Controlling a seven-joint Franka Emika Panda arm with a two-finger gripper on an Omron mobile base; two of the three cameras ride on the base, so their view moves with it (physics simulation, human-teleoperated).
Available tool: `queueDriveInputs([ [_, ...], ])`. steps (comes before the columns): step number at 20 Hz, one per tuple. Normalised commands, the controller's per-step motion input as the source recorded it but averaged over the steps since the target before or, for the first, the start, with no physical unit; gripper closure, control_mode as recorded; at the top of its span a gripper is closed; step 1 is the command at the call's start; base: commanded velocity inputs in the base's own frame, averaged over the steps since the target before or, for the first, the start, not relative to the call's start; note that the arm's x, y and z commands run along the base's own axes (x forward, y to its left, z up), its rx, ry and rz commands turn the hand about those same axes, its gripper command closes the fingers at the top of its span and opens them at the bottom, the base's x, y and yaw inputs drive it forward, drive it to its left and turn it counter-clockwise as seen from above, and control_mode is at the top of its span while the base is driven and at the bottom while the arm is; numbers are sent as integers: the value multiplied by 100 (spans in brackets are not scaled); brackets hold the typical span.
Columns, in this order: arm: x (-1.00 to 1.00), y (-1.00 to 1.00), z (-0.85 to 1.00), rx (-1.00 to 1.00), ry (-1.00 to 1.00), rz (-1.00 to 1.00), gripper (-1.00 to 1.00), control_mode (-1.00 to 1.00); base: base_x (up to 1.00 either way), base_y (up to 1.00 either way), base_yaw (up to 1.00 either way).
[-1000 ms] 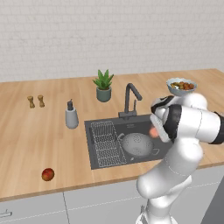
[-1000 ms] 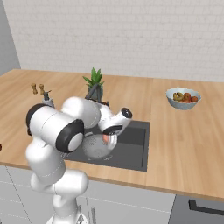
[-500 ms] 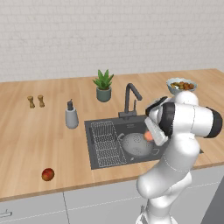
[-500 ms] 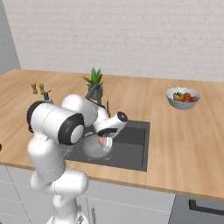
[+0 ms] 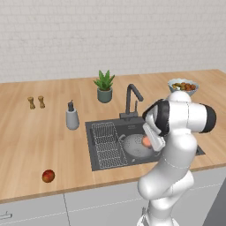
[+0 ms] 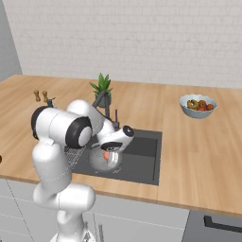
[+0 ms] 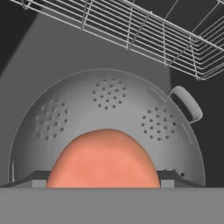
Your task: Put the colander in the sink, put the peach, apple in the colander, and turn on the sink faucet and pour water over the colander.
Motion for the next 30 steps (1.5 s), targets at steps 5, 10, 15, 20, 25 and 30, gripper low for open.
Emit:
queueDriveInputs([
  [5, 13, 16, -14, 0, 0, 0, 100, -100, 0, 0, 0],
  [10, 12, 3, -16, 0, 2, 0, 100, -100, 0, 0, 0],
  [15, 15, 0, -14, 0, 1, 0, 100, -100, 0, 0, 0],
  [20, 7, 0, -13, 0, 0, 0, 100, -100, 0, 0, 0],
  [25, 2, 1, -12, 0, 2, 0, 100, -100, 0, 0, 0],
  [30, 2, 3, -7, 0, 2, 0, 100, -100, 0, 0, 0],
])
